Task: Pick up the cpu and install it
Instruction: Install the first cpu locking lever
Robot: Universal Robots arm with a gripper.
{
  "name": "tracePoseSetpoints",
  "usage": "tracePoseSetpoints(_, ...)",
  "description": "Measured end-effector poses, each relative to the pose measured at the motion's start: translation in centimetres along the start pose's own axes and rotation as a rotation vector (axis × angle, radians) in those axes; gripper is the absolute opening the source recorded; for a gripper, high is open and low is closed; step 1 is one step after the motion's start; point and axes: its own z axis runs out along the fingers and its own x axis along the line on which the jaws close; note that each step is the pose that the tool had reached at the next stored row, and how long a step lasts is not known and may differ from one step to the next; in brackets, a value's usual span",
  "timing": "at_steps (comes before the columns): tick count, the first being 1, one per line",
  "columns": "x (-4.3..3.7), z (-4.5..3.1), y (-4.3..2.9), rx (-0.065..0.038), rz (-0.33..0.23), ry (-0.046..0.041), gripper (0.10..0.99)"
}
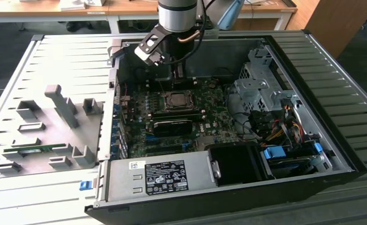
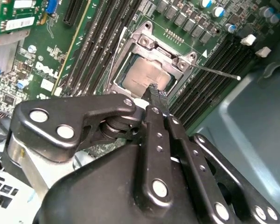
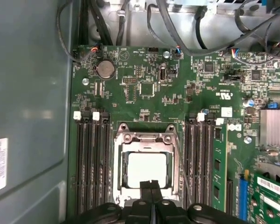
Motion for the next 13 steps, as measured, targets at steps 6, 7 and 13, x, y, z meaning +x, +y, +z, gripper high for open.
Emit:
tracePoseSetpoints(6,-0.04,-1.69,0.03,0.0,0.0,-0.0001,0.106)
tracePoseSetpoints(7,-0.04,-1.99,0.04,0.0,0.0,0.0,0.106)
tracePoseSetpoints(13,-0.07,-3.28,0.07,0.0,-0.001,-0.0001,0.106)
